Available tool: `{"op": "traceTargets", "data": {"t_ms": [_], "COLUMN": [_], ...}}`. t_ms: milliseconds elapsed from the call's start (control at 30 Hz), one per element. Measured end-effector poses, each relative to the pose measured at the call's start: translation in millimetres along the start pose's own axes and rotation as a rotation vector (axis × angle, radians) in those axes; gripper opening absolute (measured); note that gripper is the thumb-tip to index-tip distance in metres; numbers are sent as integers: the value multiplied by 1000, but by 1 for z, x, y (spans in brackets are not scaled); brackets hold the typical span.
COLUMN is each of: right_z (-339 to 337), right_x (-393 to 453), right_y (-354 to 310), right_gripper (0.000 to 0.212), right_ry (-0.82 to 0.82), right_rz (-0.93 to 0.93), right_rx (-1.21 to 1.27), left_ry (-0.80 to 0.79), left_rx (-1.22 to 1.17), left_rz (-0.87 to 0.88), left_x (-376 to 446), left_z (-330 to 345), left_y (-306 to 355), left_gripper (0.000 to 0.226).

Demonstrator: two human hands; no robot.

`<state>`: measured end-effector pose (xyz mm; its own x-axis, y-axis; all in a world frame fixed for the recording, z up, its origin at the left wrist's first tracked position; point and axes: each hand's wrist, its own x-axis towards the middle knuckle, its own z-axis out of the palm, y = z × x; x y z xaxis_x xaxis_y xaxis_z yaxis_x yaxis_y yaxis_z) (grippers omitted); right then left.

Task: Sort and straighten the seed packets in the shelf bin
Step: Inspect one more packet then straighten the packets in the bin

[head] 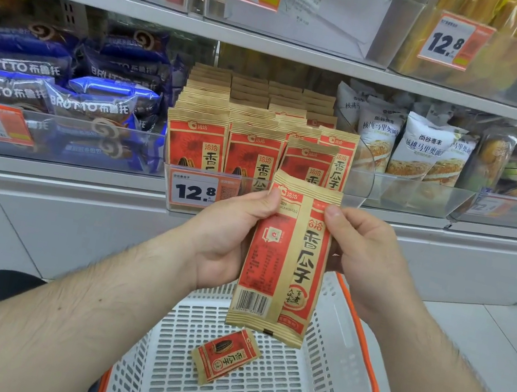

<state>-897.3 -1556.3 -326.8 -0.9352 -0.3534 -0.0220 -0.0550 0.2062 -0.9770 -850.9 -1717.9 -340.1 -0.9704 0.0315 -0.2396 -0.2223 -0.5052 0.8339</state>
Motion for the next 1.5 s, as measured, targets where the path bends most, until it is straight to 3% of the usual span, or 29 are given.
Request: {"op": "traceTargets", "data": {"t_ms": [100, 167, 300, 467, 600, 733, 833, 933, 1000, 1067, 1133, 1233, 1300, 1400, 1500], "right_z": [-8, -12, -16, -16, -10, 6, 12, 8, 6, 9, 15, 20, 19, 19, 19], "right_x": [0, -1, -1, -3, -8, -13, -17, -16, -13, -10, -10, -10, -10, -9, -10], "right_y": [3, 5, 9, 8, 1, 0, 1, 0, 1, 4, 4, -2, -5, -4, -5], "right_gripper": [25, 39, 52, 47, 30, 33, 44, 34, 17, 25, 29, 30, 32, 33, 33], "right_ry": [-197, -345, -424, -423, -342, -108, -140, -207, -115, 22, 50, -23, -81, -112, -111], "right_rz": [74, 135, 158, 147, 142, 9, -72, -95, -108, -200, -250, -140, -94, -85, -95], "right_rx": [-72, -136, -124, -121, -152, -502, -687, -537, -390, -438, -446, -167, -31, 5, 8], "left_ry": [83, 135, 190, 205, 193, 125, 116, 71, -10, -92, -145, -247, -303, -309, -301], "left_rx": [-49, -78, -77, -60, 28, 299, 342, 360, 382, 378, 341, 281, 250, 219, 219], "left_rz": [-35, -77, -154, -182, -181, -125, -92, -39, -5, 12, 8, -7, -3, -2, -3], "left_x": [3, 6, 6, 7, 6, 4, 4, 6, 5, 4, 3, 3, 3, 4, 4], "left_z": [-1, -2, -3, -4, -6, -7, -6, -9, -11, -12, -11, -12, -11, -12, -12], "left_y": [1, 2, 3, 2, 0, -5, -9, -10, -10, -10, -11, -12, -13, -14, -15], "left_gripper": [36, 40, 43, 43, 42, 32, 31, 39, 42, 44, 48, 58, 52, 35, 40]}}
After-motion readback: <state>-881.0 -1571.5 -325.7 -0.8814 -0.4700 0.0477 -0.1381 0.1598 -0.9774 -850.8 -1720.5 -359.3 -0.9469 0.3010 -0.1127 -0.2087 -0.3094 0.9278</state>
